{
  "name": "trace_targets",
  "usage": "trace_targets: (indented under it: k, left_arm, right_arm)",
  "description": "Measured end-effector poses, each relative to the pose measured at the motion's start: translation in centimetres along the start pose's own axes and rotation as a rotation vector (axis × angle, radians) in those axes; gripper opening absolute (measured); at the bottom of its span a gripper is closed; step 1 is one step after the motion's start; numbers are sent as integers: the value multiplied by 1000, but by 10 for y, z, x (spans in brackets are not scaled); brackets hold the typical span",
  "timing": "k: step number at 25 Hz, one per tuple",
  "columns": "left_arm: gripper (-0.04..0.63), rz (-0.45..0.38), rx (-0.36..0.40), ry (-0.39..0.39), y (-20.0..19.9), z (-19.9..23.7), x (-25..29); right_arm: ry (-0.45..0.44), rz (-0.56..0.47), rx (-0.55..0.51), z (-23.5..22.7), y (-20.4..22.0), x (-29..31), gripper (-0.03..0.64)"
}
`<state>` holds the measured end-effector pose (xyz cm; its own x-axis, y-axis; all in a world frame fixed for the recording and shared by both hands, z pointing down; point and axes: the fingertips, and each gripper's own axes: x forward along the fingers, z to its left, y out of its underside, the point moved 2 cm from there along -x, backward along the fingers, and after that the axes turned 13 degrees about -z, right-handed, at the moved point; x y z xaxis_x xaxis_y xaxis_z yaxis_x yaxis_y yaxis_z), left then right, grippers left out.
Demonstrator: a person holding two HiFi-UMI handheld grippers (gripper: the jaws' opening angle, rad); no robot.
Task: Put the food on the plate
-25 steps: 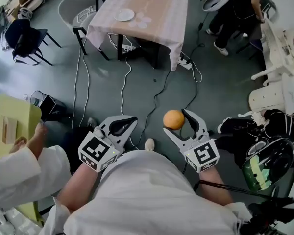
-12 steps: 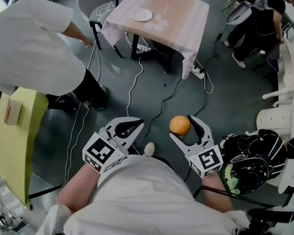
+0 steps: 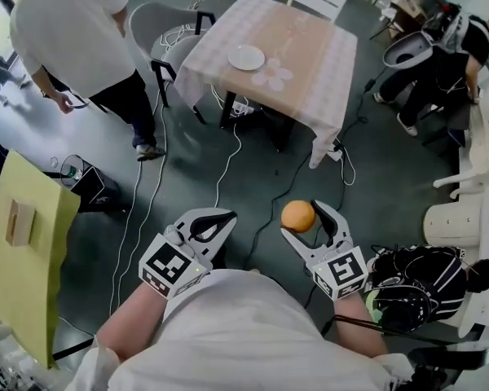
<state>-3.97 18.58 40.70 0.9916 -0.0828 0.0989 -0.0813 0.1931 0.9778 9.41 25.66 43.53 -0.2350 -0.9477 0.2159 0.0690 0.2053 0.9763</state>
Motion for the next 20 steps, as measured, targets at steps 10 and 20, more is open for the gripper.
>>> trace_targets:
  k: [10,20]
  left_arm:
    - [9,-6,35,25,-53,152,-25]
    - [9,-56,-49,-138,-62,249,-33]
  right_arm:
    - [36,37,-61,-45,-50,158,362]
    - [-38,143,-162,-135,-39,310,362]
